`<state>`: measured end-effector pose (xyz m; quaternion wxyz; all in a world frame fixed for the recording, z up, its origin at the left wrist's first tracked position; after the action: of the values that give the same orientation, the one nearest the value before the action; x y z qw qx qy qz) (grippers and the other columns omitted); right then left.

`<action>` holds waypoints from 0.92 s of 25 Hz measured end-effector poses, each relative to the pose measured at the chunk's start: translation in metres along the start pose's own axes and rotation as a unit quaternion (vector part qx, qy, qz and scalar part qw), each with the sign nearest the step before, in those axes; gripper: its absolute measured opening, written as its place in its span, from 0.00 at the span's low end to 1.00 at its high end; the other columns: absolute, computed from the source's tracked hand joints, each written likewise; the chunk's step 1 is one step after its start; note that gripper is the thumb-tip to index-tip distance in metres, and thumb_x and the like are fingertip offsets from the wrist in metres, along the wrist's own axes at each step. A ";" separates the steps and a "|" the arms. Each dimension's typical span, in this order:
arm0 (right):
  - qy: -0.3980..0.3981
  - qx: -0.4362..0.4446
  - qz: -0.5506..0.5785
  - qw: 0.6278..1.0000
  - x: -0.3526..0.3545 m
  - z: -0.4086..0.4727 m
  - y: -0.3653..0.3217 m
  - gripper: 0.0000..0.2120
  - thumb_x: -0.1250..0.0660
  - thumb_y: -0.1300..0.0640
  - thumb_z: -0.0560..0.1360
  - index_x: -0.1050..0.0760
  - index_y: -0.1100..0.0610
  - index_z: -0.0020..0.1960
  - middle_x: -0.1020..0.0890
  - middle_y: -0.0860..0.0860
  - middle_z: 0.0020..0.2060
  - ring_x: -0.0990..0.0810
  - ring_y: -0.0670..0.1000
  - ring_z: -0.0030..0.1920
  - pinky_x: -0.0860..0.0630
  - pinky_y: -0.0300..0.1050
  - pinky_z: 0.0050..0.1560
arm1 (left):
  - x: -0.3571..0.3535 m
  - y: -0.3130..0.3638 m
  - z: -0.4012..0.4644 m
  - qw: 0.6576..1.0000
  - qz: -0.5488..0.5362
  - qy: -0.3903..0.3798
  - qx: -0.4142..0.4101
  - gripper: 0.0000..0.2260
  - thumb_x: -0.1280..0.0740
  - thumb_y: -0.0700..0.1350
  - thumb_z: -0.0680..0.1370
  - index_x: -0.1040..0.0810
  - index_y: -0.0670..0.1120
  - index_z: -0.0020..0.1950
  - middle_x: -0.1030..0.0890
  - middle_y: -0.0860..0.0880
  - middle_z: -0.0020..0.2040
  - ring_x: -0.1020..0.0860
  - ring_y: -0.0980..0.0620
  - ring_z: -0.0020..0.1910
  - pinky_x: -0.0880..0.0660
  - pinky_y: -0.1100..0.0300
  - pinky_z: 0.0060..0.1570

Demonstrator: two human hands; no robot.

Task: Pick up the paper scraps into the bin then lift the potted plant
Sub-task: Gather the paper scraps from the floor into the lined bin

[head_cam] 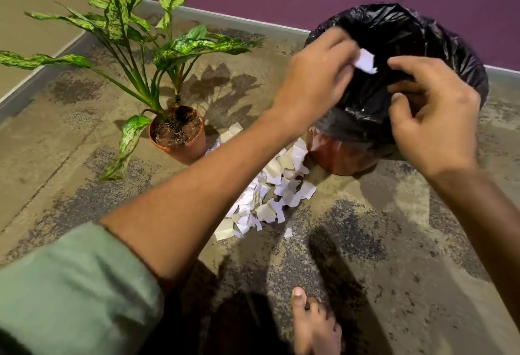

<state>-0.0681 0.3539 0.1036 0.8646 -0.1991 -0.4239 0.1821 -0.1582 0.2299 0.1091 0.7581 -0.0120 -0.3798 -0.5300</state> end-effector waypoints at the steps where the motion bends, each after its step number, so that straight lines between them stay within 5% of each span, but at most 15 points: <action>1: 0.009 0.021 -0.011 1.000 0.002 -0.008 -0.009 0.19 0.38 0.67 0.75 0.24 0.58 0.64 0.20 0.52 0.58 0.20 0.49 0.49 0.22 0.44 0.51 | -0.015 0.004 0.014 0.998 0.016 -0.055 -0.002 0.07 0.35 0.37 0.73 0.20 0.42 0.48 0.20 0.47 0.51 0.21 0.50 0.46 0.24 0.54 0.45; 3: 0.011 0.057 -0.033 0.998 -0.001 -0.030 -0.023 0.17 0.38 0.69 0.74 0.23 0.61 0.62 0.19 0.55 0.55 0.20 0.52 0.49 0.22 0.47 0.53 | -0.047 0.000 0.023 0.979 0.076 -0.187 0.009 0.14 0.35 0.40 0.74 0.21 0.46 0.59 0.23 0.49 0.63 0.23 0.50 0.58 0.25 0.54 0.54; 5: -0.007 0.086 -0.054 0.995 -0.012 -0.053 -0.033 0.17 0.37 0.71 0.73 0.22 0.63 0.60 0.17 0.57 0.52 0.18 0.55 0.49 0.21 0.49 0.53 | -0.059 -0.007 0.015 0.967 0.085 -0.238 0.023 0.20 0.34 0.42 0.75 0.26 0.50 0.67 0.29 0.51 0.70 0.28 0.52 0.66 0.29 0.56 0.63; 10: -0.215 0.043 -0.090 0.972 -0.089 -0.110 -0.009 0.18 0.31 0.65 0.71 0.21 0.54 0.60 0.16 0.50 0.51 0.18 0.53 0.46 0.21 0.46 0.46 | -0.014 -0.023 -0.042 0.992 0.049 -0.110 -0.019 0.17 0.36 0.39 0.75 0.24 0.43 0.64 0.25 0.45 0.67 0.28 0.46 0.66 0.31 0.56 0.64; 12: -0.317 0.046 -0.148 0.936 -0.130 -0.138 0.008 0.20 0.30 0.58 0.73 0.24 0.52 0.64 0.19 0.50 0.57 0.18 0.53 0.50 0.20 0.46 0.41 | -0.003 -0.048 -0.092 0.992 0.071 -0.095 0.037 0.16 0.37 0.38 0.74 0.24 0.43 0.62 0.25 0.44 0.65 0.27 0.45 0.64 0.30 0.55 0.62; 14: -0.434 0.026 -0.197 0.879 -0.171 -0.173 0.033 0.26 0.33 0.51 0.76 0.34 0.49 0.72 0.27 0.50 0.67 0.25 0.53 0.62 0.21 0.49 0.50 | 0.000 -0.078 -0.153 0.980 0.087 -0.124 0.126 0.15 0.38 0.40 0.75 0.24 0.43 0.62 0.25 0.44 0.65 0.28 0.44 0.64 0.28 0.53 0.60; 18: -0.556 0.006 -0.190 0.809 -0.222 -0.220 0.061 0.46 0.28 0.53 0.72 0.56 0.44 0.78 0.46 0.51 0.76 0.31 0.57 0.69 0.21 0.51 0.54 | -0.022 -0.125 -0.268 0.888 0.115 -0.368 0.250 0.21 0.36 0.44 0.76 0.31 0.46 0.69 0.31 0.46 0.70 0.28 0.43 0.65 0.25 0.49 0.56; 20: -0.561 0.026 -0.190 0.805 -0.237 -0.224 0.063 0.50 0.27 0.56 0.72 0.61 0.42 0.77 0.50 0.53 0.77 0.31 0.58 0.69 0.21 0.49 0.51 | -0.029 -0.132 -0.303 0.832 0.131 -0.474 0.256 0.25 0.35 0.49 0.76 0.35 0.48 0.72 0.33 0.47 0.71 0.28 0.43 0.64 0.25 0.50 0.57; 23: -0.544 0.074 -0.189 0.814 -0.257 -0.216 0.054 0.51 0.27 0.59 0.71 0.61 0.41 0.77 0.48 0.54 0.77 0.27 0.58 0.63 0.22 0.47 0.49 | -0.026 -0.142 -0.332 0.786 0.159 -0.526 0.285 0.32 0.31 0.57 0.72 0.38 0.51 0.73 0.35 0.47 0.71 0.28 0.42 0.64 0.25 0.49 0.57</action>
<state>-0.0498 0.2347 -0.2140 0.5221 0.0815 -0.8398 0.1242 -0.0907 0.0492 -0.1969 0.4834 -0.1318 -0.8462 -0.1813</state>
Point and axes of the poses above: each hand's wrist, its own z-axis towards the middle knuckle, its own x-axis out of the back of the hand, y = z × x, the point moved 9 cm from there along z, towards the middle knuckle
